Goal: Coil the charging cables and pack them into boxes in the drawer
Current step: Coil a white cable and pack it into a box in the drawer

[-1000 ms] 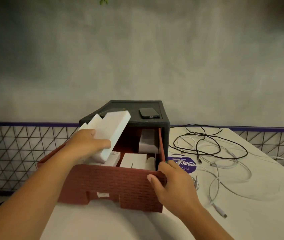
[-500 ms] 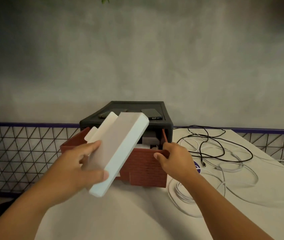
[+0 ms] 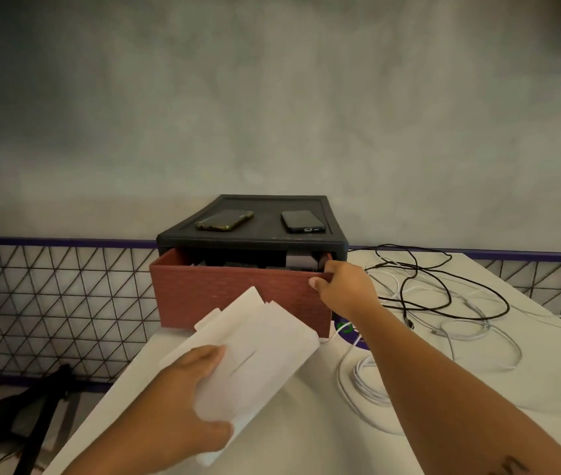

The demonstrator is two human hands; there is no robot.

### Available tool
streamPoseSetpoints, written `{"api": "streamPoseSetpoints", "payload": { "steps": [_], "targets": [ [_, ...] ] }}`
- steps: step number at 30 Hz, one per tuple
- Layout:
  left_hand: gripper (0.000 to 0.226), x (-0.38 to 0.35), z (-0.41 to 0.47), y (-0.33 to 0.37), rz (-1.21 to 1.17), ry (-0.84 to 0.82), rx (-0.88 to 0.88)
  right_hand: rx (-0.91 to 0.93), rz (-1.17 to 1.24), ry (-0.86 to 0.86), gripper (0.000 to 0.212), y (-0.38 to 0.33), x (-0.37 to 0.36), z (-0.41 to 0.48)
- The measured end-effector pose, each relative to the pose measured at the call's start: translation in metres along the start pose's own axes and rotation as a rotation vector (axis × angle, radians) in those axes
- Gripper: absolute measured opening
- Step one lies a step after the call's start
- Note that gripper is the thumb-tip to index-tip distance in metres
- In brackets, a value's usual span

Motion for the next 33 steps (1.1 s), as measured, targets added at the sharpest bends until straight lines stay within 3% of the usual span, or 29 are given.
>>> {"api": "streamPoseSetpoints", "payload": {
  "steps": [5,10,14,16,19,24,33],
  "targets": [
    [0.098,-0.026,0.003,-0.011,0.050,-0.061,0.018,-0.041,0.035,-0.008,0.032,0.002,-0.001,-0.001],
    [0.101,-0.035,0.005,-0.004,0.108,-0.058,-0.038,-0.086,0.420,0.003,0.057,0.013,-0.001,-0.046],
    [0.099,-0.049,0.004,0.012,0.262,-0.073,-0.180,-0.211,0.709,-0.328,0.058,0.037,-0.042,-0.103],
    [0.095,-0.057,0.003,0.019,0.267,-0.066,-0.232,-0.235,0.697,-0.403,0.064,0.051,-0.053,-0.119],
    [0.086,-0.054,0.003,0.026,0.141,0.057,-0.282,-0.189,0.620,-0.346,0.064,0.062,-0.049,-0.128],
    [0.073,-0.049,0.005,0.021,0.027,0.209,-0.252,-0.208,0.769,-0.328,0.064,0.066,-0.053,-0.137],
    [0.084,-0.037,0.010,0.013,-0.043,0.431,-0.166,-0.115,0.749,-0.382,0.055,0.057,-0.053,-0.137]
  ]
}}
Point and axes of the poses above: each hand's wrist, its own z-axis towards the middle knuckle, its own x-axis out of the back of the hand, y = z × x, the point moved 10 cm from there along z, towards the middle knuckle, and after that the axes turned 3 degrees about -x, right-handed, at the moved point
